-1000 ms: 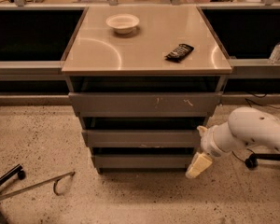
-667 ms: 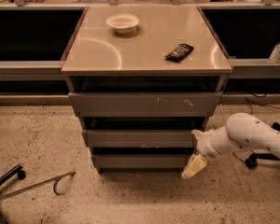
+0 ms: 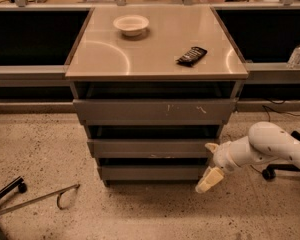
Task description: Open middle drawer
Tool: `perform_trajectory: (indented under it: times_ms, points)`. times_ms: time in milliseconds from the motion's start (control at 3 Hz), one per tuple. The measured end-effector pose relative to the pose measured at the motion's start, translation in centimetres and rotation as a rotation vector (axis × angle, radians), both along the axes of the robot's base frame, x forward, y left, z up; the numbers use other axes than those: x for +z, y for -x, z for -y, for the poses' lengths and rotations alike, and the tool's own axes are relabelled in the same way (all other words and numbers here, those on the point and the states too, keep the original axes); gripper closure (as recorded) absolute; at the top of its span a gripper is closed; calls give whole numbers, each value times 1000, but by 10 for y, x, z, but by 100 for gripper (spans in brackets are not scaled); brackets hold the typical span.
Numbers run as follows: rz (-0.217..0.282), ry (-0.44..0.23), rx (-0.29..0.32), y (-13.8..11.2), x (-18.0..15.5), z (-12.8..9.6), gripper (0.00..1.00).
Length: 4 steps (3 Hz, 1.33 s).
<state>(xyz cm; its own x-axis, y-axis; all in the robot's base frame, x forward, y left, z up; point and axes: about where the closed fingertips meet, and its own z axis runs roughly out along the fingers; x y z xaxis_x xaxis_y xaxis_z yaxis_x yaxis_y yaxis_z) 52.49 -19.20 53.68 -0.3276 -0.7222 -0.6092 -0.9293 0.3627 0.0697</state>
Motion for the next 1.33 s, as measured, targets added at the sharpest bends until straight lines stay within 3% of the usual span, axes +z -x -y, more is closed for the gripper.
perform_trajectory:
  times_ms: [333, 667, 1000, 1333]
  points:
    - [18, 0, -3, -9, -21, -2, 0]
    - [96, 29, 51, -29, -61, -22, 0]
    - [185, 44, 67, -58, -93, -36, 0]
    - [288, 83, 22, -86, -100, -39, 0]
